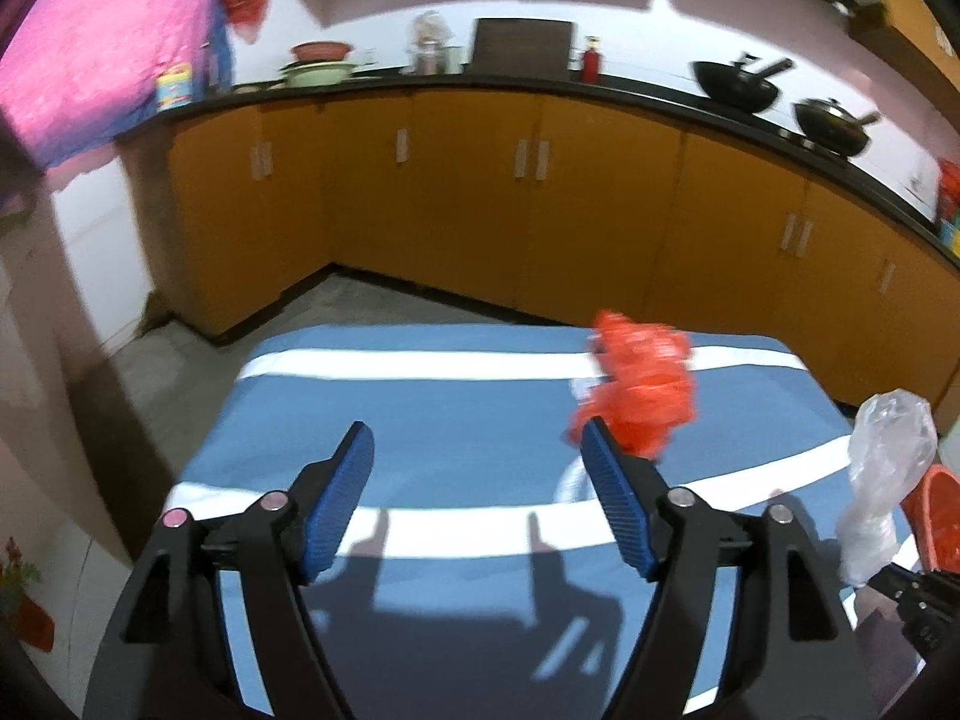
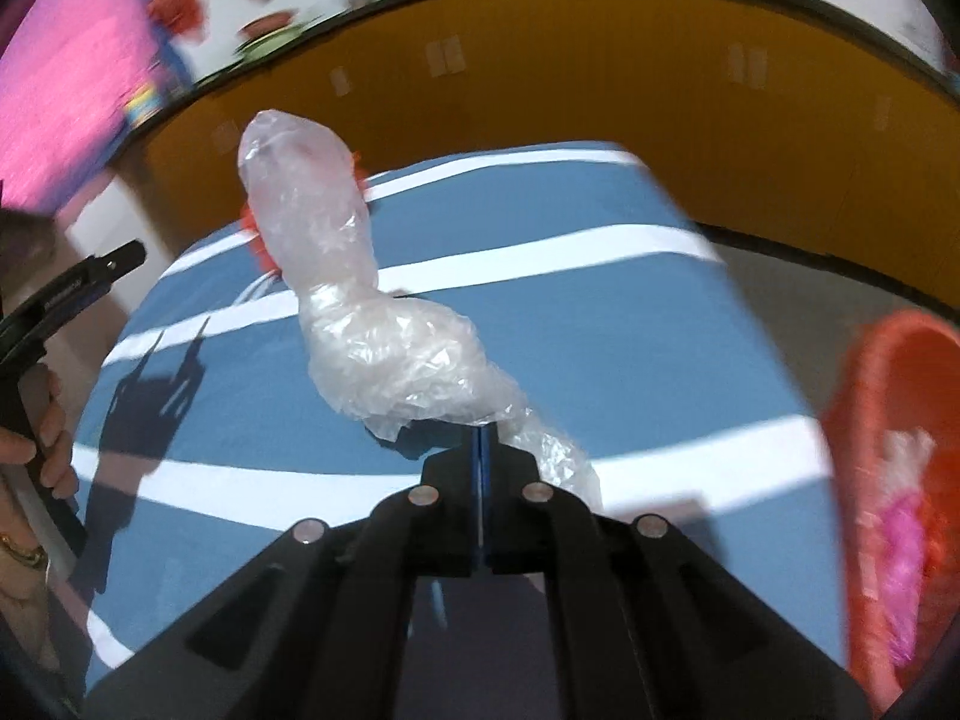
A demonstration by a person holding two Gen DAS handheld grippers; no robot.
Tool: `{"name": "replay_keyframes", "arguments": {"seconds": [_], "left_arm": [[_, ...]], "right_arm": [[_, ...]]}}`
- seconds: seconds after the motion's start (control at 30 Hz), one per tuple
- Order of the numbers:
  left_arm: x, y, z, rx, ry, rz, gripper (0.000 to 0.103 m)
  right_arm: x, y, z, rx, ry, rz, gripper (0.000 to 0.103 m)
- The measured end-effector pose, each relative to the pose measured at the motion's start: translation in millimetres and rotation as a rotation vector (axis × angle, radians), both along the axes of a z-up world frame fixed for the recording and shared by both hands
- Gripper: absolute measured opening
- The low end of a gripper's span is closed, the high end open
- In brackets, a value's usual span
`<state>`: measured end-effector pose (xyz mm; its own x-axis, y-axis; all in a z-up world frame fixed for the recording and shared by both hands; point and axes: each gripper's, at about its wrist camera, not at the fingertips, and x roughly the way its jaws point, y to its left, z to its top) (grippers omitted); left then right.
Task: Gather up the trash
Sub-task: 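Grasp the last red bag with the left tool while the right tool holds the clear bag, then carry both bags over the red wastebasket and open both tools to drop them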
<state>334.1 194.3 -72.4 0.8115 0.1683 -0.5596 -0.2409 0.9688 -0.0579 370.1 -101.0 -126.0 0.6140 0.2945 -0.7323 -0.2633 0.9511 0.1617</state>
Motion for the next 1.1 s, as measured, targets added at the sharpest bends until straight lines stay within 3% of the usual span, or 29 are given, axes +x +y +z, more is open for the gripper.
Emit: {"name": "replay_keyframes", "arguments": {"seconds": [0.2,0.43,0.47,0.53,0.6,0.77,1.1], "left_arm": [[34.9,-39.6,2.7,0.023,0.009,-0.077,0.085],[73.6,-57.8,-11.7,0.048,0.081,-0.104,0.085],[76.0,-57.9,-14.1,0.039,0.091,-0.108,0.081],[85.2,-58.2,-23.0,0.012,0.131,-0.114,0.059],[92.0,-52.7,-32.6,-0.039,0.172,-0.126,0.022],[77.4,-48.1,-34.5,-0.059,0.169,-0.154,0.011],[20.8,-62.6,15.0,-0.019,0.097,-0.214,0.010]], "right_arm": [[-1.8,-36.3,7.4,0.037,-0.009,-0.088,0.002],[-3.3,-51.5,7.2,0.064,0.000,-0.108,0.002],[-4.1,-53.6,6.6,0.068,0.004,-0.111,0.002],[-5.9,-55.0,5.7,0.067,0.007,-0.111,0.002],[-8.0,-55.0,6.3,0.062,0.009,-0.111,0.002],[-12.4,-57.4,8.4,0.060,0.005,-0.114,0.002],[-31.5,-73.8,35.1,0.127,-0.029,-0.161,0.002]]}}
